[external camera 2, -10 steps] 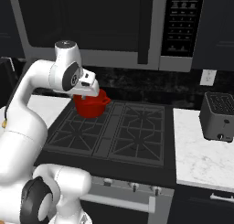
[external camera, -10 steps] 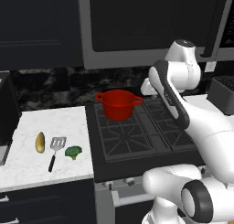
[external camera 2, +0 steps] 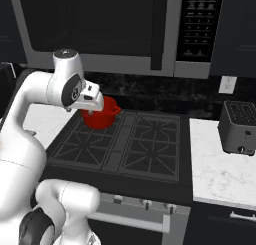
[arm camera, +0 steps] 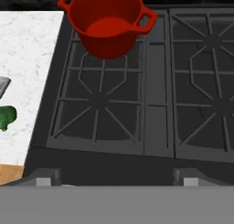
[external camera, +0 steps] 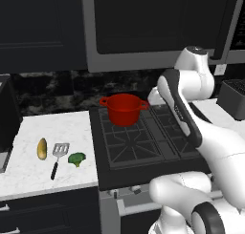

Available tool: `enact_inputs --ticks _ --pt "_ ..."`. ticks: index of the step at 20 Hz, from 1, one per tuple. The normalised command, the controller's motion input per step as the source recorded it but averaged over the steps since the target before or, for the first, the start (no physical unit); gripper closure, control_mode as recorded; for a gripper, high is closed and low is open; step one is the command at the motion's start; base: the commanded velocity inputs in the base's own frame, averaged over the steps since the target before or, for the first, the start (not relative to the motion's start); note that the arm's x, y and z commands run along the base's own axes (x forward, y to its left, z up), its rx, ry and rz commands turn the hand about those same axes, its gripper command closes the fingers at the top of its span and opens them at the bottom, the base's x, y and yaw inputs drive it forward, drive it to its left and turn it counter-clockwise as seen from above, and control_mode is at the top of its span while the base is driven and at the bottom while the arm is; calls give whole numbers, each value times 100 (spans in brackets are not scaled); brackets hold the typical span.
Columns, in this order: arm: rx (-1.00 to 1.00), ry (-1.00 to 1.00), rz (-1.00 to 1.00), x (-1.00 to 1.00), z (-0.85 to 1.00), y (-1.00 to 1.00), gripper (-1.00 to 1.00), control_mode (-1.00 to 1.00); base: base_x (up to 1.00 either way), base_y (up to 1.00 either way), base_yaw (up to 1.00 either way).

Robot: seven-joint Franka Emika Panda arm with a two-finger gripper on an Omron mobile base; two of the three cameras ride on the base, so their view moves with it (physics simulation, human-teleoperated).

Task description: Put the broccoli and cucumber in the pot. Retrieve the spatula and lightly stir the vegetables in the pot.

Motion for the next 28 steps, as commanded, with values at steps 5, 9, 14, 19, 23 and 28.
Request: enact_inputs --ticks 5,9,14,19,23,28 --pt "12 -1 19 -67 -81 87 -100 -100 0 0 0" --pt "15 0 34 -14 -89 97 -100 -100 0 0 0" --pt "12 0 49 34 -63 40 -100 -100 0 0 0" --pt "-1 -4 1 23 -24 12 -100 -100 0 0 0" --pt "-8 -27 35 27 -1 71 -100 -100 0 0 0" --pt "-1 -24 55 54 -6 56 -100 -100 0 0 0"
